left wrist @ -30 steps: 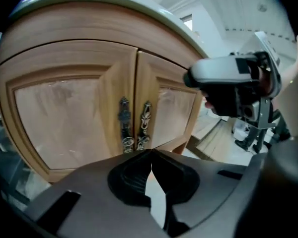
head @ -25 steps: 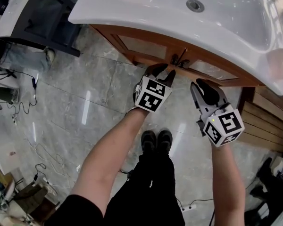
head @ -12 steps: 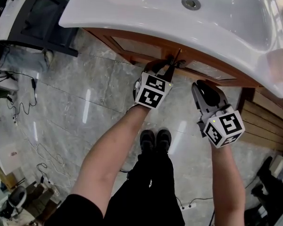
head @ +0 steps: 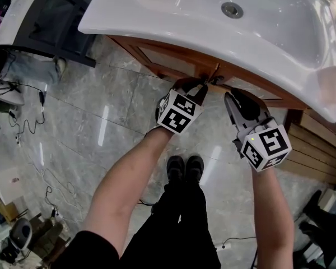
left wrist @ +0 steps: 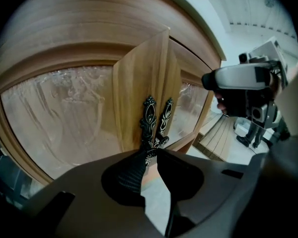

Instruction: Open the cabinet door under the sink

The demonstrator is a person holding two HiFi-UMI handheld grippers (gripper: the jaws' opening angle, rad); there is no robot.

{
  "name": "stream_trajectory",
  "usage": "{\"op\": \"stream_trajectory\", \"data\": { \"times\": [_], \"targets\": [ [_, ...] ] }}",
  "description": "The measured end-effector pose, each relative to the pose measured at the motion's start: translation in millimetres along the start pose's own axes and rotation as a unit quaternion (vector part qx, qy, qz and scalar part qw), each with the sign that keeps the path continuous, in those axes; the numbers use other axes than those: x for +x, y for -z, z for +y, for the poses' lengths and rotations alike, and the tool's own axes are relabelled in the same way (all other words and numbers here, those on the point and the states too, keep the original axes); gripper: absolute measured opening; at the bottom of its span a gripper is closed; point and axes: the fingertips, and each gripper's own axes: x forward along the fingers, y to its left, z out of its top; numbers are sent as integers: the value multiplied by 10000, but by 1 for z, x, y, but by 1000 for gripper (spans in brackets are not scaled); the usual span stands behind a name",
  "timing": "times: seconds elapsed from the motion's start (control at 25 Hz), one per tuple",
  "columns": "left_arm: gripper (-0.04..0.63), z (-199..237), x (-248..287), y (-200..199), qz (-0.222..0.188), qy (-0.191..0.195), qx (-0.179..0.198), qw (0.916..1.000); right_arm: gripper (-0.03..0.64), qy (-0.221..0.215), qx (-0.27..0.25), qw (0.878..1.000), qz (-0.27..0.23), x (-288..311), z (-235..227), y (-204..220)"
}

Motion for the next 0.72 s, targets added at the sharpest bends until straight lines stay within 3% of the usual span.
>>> {"op": "stream_trajectory", "data": {
  "times": [0.72],
  "targets": [
    [83, -9, -21, 18, 4, 489, 297, 9984, 132, -348, -209, 9992, 43, 52, 26, -18]
  ]
}}
